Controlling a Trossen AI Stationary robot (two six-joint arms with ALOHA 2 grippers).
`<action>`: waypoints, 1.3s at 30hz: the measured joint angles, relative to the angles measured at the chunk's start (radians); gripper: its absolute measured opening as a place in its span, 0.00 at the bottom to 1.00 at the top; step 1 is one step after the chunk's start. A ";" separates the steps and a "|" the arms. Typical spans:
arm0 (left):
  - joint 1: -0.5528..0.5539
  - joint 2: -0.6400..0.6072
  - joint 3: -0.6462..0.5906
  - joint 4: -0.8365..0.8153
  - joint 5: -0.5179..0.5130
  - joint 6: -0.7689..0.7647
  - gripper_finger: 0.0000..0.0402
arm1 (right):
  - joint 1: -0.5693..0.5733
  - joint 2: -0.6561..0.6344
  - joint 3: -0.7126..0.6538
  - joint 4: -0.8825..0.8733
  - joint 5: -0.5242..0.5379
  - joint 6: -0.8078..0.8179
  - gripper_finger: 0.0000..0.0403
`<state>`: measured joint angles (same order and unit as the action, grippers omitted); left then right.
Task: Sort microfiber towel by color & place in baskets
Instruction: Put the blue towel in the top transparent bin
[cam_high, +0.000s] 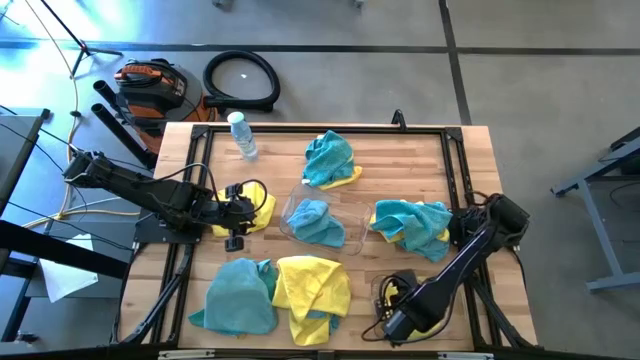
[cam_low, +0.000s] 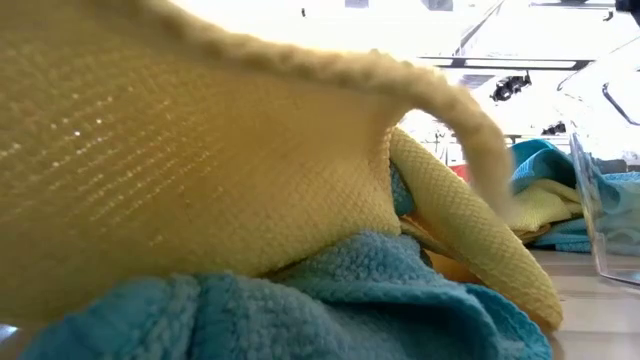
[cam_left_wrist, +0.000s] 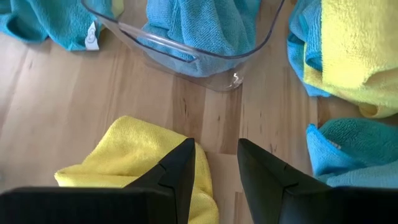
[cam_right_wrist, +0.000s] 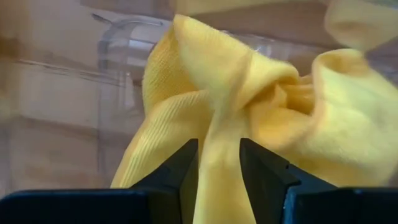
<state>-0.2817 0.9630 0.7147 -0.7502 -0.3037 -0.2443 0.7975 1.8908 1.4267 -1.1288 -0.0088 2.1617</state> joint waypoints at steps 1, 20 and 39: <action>0.000 0.000 0.000 0.000 0.000 0.011 0.28 | 0.000 0.000 0.022 -0.021 0.000 -0.014 0.28; 0.000 0.000 0.139 -0.100 -0.066 -0.183 0.27 | -0.001 -0.052 0.179 -0.348 0.405 -0.211 0.20; -0.119 0.214 0.314 -0.157 -0.092 -0.805 0.27 | -0.029 -0.791 -0.491 -0.086 0.635 -0.539 0.00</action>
<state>-0.4010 1.1773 1.0286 -0.9072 -0.3954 -1.0490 0.7680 1.0997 0.9353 -1.2149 0.6265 1.6230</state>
